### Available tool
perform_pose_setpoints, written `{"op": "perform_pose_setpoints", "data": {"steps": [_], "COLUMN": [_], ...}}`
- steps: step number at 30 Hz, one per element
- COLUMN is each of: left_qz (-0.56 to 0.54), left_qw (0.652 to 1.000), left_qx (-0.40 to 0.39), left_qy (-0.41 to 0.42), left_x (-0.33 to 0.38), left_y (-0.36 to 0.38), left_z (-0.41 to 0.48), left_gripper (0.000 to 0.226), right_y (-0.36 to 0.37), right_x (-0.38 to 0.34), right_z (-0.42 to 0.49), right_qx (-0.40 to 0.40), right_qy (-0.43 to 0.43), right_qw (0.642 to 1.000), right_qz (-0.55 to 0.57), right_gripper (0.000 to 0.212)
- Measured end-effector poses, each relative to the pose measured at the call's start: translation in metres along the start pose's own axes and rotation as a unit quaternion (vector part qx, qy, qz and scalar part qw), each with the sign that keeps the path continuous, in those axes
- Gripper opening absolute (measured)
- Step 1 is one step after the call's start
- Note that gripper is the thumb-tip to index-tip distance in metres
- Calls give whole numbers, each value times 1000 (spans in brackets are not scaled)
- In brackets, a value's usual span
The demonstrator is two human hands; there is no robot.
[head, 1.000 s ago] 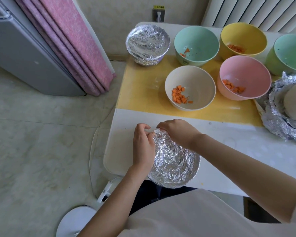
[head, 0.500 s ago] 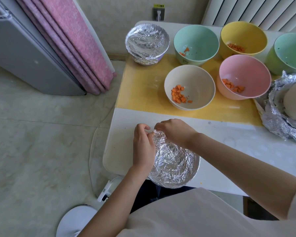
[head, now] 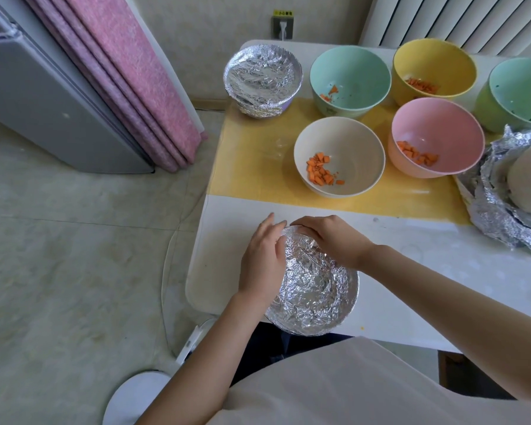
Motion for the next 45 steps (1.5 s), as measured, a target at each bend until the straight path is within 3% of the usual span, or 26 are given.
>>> {"op": "perform_pose_setpoints", "data": {"steps": [8, 14, 20, 27, 37, 45], "left_qz": [18, 26, 20, -1, -30, -31], "left_qw": [999, 999, 999, 999, 999, 996], "left_qx": [36, 44, 37, 43, 36, 75], "left_qy": [12, -5, -11, 27, -21, -26], "left_x": [1, 3, -1, -6, -18, -19], "left_y": [-5, -6, -7, -10, -4, -4], "left_z": [8, 2, 1, -6, -12, -17], "left_gripper": [32, 21, 11, 1, 21, 18], "right_y": [-3, 5, 7, -2, 1, -1], "right_x": [-5, -13, -17, -10, 2, -2], "right_z": [4, 11, 15, 1, -9, -11], "right_qx": [32, -36, -18, 2, 30, 54], "right_qy": [-2, 17, 16, 24, 52, 36], "right_qw": [997, 997, 993, 1000, 998, 998], "right_qz": [-66, -62, -114, -5, 14, -27], "right_gripper": [19, 19, 18, 32, 30, 24]}}
Point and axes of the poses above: each hand's wrist, its own z-axis towards the middle knuckle, its own y-axis out of the palm, x = y × z, the point moved 9 cm from there along z, towards the middle knuckle, and after that the axes turned 5 degrees about -x, right-handed, at the moved point
